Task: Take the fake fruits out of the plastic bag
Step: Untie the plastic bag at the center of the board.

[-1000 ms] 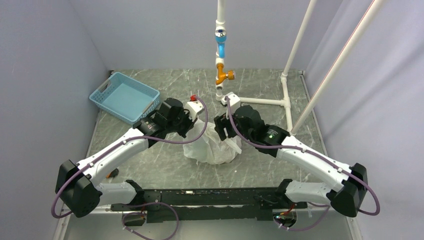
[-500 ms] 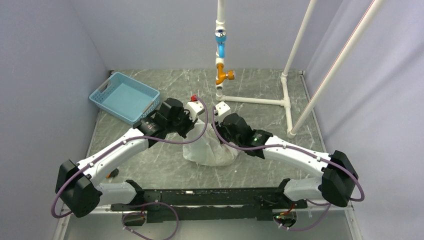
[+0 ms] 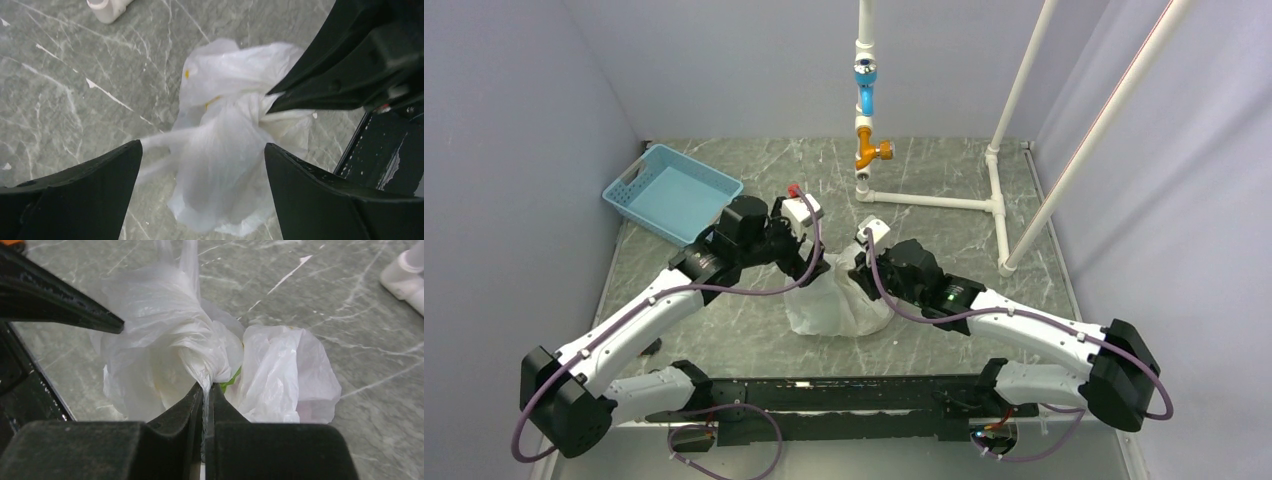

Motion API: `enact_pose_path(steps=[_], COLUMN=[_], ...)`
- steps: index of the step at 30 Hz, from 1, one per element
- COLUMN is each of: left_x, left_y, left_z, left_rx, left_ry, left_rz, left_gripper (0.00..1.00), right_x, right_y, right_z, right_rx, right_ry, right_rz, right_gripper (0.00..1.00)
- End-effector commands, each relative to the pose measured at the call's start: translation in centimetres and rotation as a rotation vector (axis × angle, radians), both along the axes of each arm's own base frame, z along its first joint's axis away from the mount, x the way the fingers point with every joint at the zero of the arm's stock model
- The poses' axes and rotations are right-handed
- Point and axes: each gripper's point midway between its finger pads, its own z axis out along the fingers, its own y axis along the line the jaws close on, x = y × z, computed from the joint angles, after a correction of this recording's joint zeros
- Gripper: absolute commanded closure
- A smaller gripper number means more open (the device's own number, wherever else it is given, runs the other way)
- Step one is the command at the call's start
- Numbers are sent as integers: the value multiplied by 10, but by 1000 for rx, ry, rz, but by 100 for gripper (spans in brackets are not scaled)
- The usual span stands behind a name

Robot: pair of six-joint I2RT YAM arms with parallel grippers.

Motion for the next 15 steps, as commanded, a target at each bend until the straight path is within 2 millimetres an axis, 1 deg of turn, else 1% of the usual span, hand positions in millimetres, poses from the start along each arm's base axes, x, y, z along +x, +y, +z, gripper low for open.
enact_pose_path(steps=[1,5,8,10,12,15], left_x=[6,12,10,6,4,5], left_y=[-13,-18,-23,-27,-29,-29], left_z=[15,-1,-3,-4,-5,-7], left_rx=[-100,-48,-56,-55,-51,-33], left_ry=[-16,50,59,67,66,65], left_rz=[-11,-9,-41,-68,-87,-80], left_gripper=[1,7,7,10,12,27], right_x=[-6,-5,-6,-5,-4,-4], right_y=[26,27,28,26,24,23], right_z=[22,23,20,20,20,19], right_rx=[77,93,89,88,90,83], right_ry=[-32,-33,-21,-23,-25,-19], right_rz=[116,115,114,97,89,84], right_gripper=[96,96,95,95,91,87])
